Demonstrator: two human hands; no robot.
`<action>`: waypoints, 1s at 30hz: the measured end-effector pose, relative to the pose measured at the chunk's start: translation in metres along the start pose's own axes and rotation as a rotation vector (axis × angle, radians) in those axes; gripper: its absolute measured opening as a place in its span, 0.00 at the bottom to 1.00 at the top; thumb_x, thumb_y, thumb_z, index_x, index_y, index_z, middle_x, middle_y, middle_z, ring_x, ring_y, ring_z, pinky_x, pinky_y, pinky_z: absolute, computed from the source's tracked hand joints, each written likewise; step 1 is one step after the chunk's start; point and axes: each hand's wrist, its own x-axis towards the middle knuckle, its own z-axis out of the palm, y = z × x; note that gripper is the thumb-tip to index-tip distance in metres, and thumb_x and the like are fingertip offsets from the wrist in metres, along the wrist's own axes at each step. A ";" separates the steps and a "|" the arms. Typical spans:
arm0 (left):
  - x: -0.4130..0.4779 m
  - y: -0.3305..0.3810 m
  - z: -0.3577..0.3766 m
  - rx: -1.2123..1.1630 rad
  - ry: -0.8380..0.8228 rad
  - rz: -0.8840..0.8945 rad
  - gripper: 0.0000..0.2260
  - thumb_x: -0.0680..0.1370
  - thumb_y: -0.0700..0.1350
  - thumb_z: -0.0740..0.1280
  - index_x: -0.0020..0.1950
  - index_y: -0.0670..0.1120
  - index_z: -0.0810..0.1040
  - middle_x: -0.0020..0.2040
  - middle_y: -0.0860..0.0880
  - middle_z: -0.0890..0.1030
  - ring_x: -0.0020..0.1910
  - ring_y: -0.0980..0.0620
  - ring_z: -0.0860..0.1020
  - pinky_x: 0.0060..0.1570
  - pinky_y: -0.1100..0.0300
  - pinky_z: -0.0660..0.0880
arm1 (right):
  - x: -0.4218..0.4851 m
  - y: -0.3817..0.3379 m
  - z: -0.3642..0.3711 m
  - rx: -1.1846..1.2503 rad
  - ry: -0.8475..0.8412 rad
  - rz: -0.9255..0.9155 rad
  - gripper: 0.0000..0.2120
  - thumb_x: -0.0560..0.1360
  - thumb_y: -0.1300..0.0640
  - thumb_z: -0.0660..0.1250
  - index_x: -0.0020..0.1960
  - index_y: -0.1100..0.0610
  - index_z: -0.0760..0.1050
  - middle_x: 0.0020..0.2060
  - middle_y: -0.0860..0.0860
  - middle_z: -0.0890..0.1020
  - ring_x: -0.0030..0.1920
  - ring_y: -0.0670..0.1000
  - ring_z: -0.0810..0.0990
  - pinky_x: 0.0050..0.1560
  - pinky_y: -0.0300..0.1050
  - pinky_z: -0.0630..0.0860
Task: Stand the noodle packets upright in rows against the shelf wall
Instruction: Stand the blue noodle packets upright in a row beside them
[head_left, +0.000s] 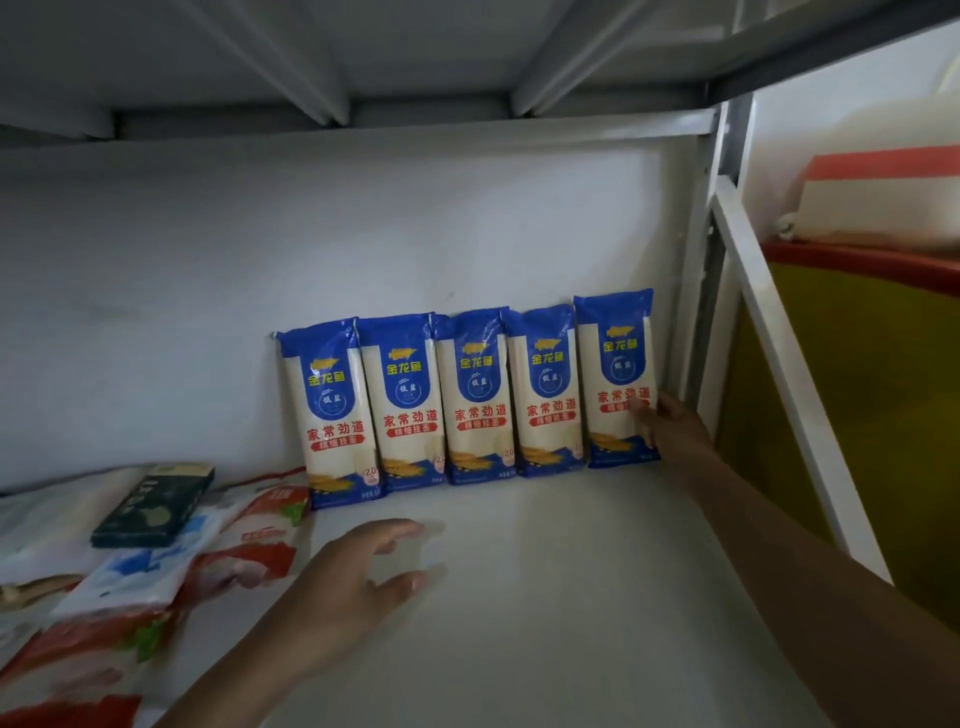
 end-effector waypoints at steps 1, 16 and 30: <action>0.001 -0.001 0.001 0.001 0.000 0.009 0.21 0.77 0.53 0.72 0.69 0.64 0.72 0.57 0.70 0.71 0.62 0.63 0.75 0.54 0.69 0.73 | 0.002 0.002 0.002 0.005 -0.003 0.005 0.17 0.82 0.50 0.67 0.69 0.54 0.76 0.60 0.50 0.83 0.57 0.54 0.82 0.49 0.44 0.79; 0.001 -0.003 0.005 0.020 -0.030 0.057 0.23 0.77 0.56 0.71 0.71 0.63 0.70 0.69 0.65 0.70 0.67 0.64 0.71 0.62 0.63 0.74 | -0.033 -0.011 0.035 -0.603 -0.050 -0.378 0.07 0.79 0.53 0.72 0.54 0.51 0.76 0.56 0.47 0.80 0.59 0.49 0.79 0.57 0.51 0.82; 0.000 -0.003 0.007 0.061 -0.046 0.076 0.24 0.77 0.56 0.70 0.71 0.63 0.68 0.67 0.67 0.68 0.65 0.64 0.71 0.62 0.62 0.75 | -0.039 0.006 0.103 -0.406 -0.346 -0.139 0.11 0.84 0.64 0.60 0.56 0.62 0.82 0.51 0.58 0.86 0.53 0.57 0.85 0.61 0.52 0.82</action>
